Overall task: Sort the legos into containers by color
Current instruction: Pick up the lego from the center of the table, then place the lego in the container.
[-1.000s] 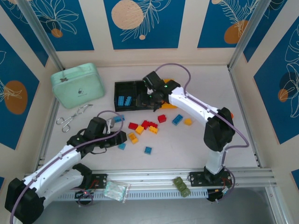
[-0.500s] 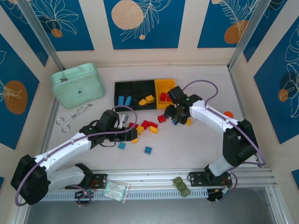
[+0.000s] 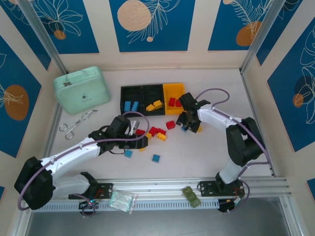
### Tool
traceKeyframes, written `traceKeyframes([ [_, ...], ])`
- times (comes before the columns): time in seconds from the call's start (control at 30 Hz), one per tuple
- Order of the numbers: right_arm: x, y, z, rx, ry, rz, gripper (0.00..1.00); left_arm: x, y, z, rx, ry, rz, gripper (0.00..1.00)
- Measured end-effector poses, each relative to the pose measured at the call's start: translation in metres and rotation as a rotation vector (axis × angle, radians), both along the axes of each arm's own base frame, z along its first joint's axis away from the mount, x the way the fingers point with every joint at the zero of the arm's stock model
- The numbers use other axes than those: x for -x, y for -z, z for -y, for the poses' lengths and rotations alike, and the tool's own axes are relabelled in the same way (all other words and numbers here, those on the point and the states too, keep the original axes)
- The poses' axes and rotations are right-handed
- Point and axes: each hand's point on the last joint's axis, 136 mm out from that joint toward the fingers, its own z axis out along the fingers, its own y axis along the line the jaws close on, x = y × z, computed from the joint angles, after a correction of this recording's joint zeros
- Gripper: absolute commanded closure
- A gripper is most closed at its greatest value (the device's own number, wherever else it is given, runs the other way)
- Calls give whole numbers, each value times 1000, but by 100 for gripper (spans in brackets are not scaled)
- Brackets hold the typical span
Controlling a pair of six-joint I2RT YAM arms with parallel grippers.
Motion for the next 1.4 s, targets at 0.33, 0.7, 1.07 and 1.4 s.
traceKeyframes([
  [0.33, -3, 26, 1, 15, 33, -62, 61, -2, 1, -1, -9, -8, 7, 37],
  [0.7, -3, 20, -5, -4, 22, -46, 69, -2, 5, -2, -21, -11, -3, 38],
  [1.07, 1, -36, -41, -67, -87, 78, 69, 12, 36, -33, -109, -114, -56, 37],
  [1.4, -26, -84, -120, -141, -275, 187, 69, 31, 40, -89, -151, -289, -58, 36],
])
